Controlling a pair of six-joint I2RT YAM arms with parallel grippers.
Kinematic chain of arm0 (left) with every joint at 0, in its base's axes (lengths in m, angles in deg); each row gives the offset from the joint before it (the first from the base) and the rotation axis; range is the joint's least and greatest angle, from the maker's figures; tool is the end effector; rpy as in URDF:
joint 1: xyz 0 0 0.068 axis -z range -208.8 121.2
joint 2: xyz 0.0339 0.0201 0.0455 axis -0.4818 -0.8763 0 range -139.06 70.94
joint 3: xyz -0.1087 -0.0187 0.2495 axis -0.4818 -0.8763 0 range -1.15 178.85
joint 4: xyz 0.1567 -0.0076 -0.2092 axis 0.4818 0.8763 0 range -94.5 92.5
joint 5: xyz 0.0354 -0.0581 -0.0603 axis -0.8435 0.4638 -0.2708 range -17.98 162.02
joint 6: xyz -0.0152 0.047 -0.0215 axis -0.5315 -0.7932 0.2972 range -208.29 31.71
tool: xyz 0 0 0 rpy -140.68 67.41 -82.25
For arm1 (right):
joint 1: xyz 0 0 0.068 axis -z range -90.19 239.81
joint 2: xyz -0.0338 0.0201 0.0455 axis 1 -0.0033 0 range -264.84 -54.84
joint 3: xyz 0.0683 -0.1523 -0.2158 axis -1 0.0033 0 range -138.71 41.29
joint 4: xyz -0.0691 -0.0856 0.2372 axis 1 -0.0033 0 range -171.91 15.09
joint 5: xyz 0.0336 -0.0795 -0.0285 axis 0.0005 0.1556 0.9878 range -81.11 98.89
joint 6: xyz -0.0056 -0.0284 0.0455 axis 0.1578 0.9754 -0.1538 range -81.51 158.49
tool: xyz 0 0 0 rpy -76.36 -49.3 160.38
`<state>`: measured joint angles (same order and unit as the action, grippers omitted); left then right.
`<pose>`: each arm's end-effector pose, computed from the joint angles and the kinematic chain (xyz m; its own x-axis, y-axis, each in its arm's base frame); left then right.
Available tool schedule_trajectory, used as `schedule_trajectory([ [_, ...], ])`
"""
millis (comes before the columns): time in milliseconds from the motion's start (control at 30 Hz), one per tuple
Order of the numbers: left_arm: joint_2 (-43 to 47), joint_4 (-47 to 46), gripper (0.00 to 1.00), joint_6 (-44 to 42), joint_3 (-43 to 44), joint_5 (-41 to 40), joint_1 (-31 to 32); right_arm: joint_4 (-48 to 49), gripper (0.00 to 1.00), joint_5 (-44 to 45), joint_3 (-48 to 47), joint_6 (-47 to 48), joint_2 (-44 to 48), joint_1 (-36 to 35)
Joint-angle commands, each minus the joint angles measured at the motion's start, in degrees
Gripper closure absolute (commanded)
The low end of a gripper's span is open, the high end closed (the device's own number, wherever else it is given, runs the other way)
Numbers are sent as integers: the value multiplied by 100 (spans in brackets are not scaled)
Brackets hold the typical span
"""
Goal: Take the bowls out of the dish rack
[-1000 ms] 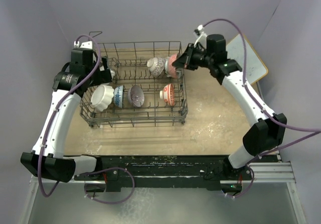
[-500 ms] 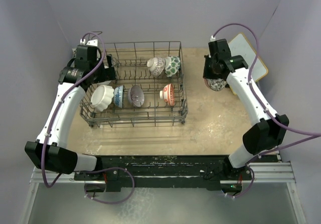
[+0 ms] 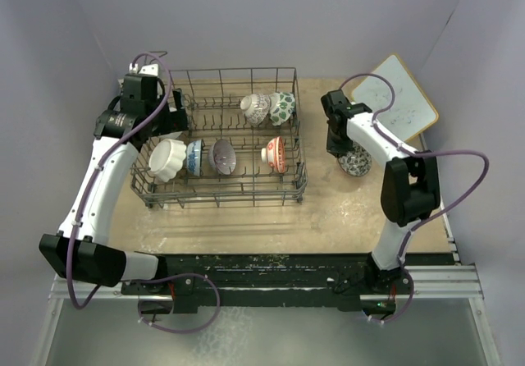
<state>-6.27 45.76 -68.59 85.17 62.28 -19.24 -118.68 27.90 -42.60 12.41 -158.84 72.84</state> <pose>0.2733 -0.0397 0.3972 -0.6238 -0.2319 -0.7464 -0.1828 0.9718 -0.1491 0.3687 0.1004 0.2451 -0.8323 0.1807 -0.5240 0.2529 0.9650 -0.0689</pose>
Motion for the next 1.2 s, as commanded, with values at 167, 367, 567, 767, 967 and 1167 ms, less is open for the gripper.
schedule_trajectory([
  [167, 329, -92, 0, -147, -96, -248, 19, 413, 93, 588, 72, -267, -290, -17],
  [367, 389, -68, 0, -164, -91, -333, 19, 467, 68, 524, 35, -265, -9, -17],
  [567, 405, -88, 0, -74, -71, -241, 19, 292, 64, 268, -211, -313, 678, -8],
  [767, 451, -74, 0, -6, -138, -182, 19, 697, 57, -588, -286, -481, 1711, -8],
  [967, 608, -46, 0, 114, -258, -134, 19, 2125, 41, -2707, -67, -799, 2147, -8],
  [1167, 641, -108, 1, 345, -242, 205, 19, 2798, 36, -3619, 61, -1193, 1716, -339],
])
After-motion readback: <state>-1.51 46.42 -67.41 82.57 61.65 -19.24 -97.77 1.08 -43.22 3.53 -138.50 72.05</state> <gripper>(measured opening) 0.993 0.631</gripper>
